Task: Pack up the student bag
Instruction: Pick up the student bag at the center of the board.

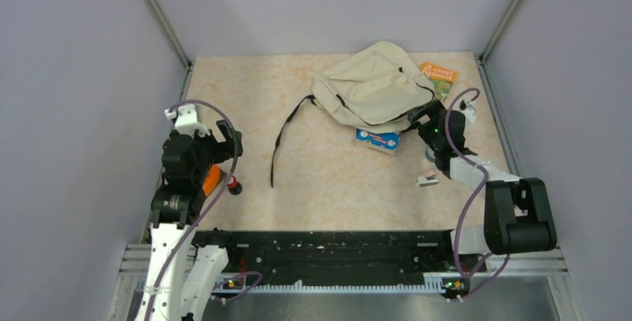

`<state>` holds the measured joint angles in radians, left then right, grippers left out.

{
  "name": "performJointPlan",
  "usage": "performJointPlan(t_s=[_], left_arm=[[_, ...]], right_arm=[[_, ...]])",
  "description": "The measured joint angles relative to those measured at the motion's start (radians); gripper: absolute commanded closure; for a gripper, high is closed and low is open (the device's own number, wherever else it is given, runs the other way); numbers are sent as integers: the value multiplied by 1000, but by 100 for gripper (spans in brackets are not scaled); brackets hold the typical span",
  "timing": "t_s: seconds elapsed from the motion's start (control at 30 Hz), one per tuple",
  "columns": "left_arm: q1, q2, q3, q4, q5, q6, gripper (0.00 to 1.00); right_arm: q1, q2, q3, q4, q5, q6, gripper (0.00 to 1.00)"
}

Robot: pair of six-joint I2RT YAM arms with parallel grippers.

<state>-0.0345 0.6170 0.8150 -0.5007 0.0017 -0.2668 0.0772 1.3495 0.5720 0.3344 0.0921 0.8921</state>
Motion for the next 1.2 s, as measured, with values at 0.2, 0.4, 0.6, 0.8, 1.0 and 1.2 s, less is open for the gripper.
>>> performJointPlan(t_s=[0.2,0.4,0.6,0.8,1.0,1.2], left_arm=[[-21,0,0,0,-21,7,3],[-22,1,0,0,-25,8,3],[-23,1,0,0,-41,8,3],[-23,1,0,0,-45,8,4],[-24,11,0,0,-48,11,3],[-24,44,0,0,-37,23,4]], right_arm=[[18,74,-2,65,14,20,8],[31,135,1,129,16,26,48],[32,187,18,163,-19,18,94],[32,185,26,175,-25,-17,100],[32,100,26,177,-73,-114,100],[32,-56,69,148,-193,-238,100]])
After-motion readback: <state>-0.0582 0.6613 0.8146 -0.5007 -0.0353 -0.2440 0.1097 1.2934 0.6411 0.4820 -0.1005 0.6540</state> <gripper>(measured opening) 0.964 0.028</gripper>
